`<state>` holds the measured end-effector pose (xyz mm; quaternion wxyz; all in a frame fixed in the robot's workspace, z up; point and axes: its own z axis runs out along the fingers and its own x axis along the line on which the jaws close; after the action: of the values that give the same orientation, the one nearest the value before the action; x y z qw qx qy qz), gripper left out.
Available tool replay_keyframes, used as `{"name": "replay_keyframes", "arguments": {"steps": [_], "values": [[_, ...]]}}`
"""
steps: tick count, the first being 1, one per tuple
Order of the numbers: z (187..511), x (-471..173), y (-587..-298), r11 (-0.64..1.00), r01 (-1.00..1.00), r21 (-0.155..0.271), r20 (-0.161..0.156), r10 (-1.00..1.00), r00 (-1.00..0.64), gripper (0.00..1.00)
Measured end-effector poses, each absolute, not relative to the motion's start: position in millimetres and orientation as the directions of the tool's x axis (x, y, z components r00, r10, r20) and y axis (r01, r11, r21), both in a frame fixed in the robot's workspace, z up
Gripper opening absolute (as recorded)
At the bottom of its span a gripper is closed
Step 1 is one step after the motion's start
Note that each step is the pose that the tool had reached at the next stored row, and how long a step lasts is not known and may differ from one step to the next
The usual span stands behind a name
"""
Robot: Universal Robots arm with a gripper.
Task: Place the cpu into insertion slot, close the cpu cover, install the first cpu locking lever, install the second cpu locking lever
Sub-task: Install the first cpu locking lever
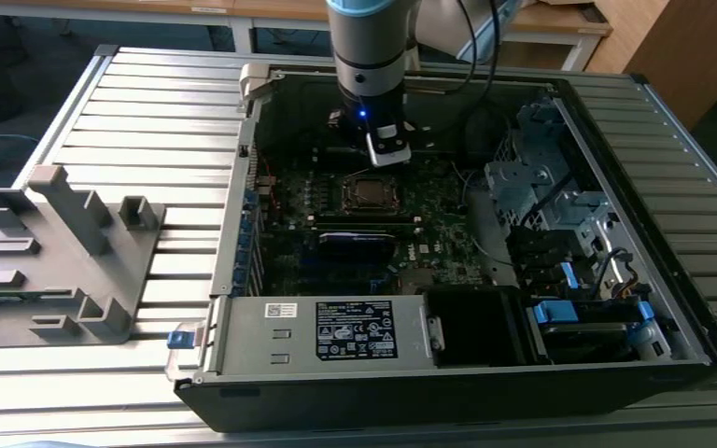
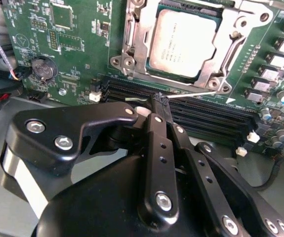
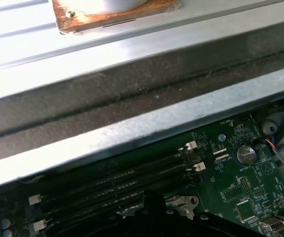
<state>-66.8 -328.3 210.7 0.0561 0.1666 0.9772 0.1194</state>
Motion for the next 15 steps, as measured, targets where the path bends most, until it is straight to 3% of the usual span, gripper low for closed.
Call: {"name": "replay_keyframes", "arguments": {"steps": [15], "values": [[205.9,-69.0,-328.1,0.915,0.311,0.257,-0.079,0.341,-0.937,0.1]]}}
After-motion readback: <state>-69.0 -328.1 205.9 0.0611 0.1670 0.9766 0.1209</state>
